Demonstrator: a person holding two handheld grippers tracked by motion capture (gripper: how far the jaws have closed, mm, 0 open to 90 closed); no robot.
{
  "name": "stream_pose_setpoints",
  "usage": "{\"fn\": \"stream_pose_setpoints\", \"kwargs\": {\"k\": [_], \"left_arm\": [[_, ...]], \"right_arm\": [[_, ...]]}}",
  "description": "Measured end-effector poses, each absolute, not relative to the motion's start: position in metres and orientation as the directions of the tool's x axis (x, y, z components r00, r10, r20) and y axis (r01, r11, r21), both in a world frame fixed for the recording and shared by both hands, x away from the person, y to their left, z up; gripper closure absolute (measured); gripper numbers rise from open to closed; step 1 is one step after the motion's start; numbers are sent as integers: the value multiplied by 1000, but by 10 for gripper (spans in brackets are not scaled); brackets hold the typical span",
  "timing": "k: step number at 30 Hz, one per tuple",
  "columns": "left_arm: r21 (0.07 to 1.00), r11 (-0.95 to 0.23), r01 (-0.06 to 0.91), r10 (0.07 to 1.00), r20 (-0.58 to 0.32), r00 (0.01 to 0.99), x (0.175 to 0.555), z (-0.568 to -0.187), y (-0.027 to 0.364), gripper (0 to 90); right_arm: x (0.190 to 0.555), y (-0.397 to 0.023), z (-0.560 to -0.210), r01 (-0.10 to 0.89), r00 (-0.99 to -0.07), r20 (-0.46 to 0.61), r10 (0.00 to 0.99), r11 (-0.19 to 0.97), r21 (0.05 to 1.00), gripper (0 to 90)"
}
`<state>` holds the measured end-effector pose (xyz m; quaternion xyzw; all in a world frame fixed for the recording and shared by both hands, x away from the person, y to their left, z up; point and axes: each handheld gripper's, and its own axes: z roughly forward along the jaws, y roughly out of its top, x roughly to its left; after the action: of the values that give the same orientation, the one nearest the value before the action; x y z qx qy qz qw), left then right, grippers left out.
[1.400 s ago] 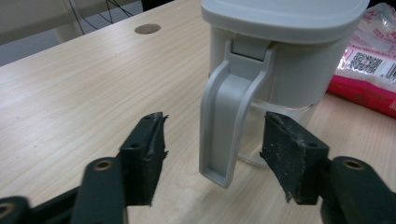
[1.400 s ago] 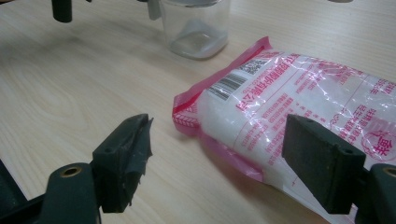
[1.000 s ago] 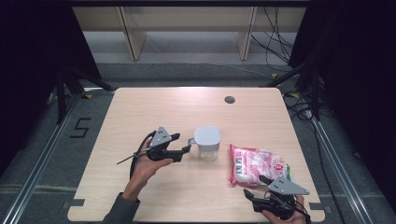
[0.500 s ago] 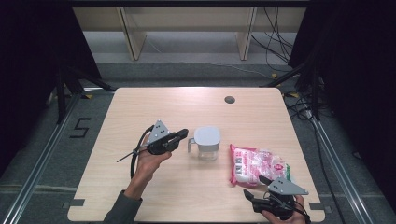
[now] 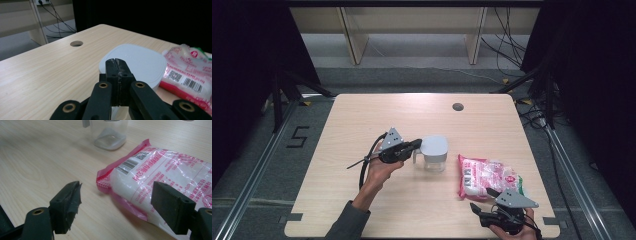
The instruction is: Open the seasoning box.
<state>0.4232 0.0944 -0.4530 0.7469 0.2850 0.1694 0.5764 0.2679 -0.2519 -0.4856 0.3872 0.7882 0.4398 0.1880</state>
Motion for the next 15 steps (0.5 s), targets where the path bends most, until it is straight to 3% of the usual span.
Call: {"fn": "stream_pose_setpoints", "kwargs": {"k": [15], "left_arm": [[961, -159, 227, 609, -86, 788, 423, -455, 93, 887]], "right_arm": [[282, -242, -479, 366, -665, -20, 746, 349, 863, 362]]}}
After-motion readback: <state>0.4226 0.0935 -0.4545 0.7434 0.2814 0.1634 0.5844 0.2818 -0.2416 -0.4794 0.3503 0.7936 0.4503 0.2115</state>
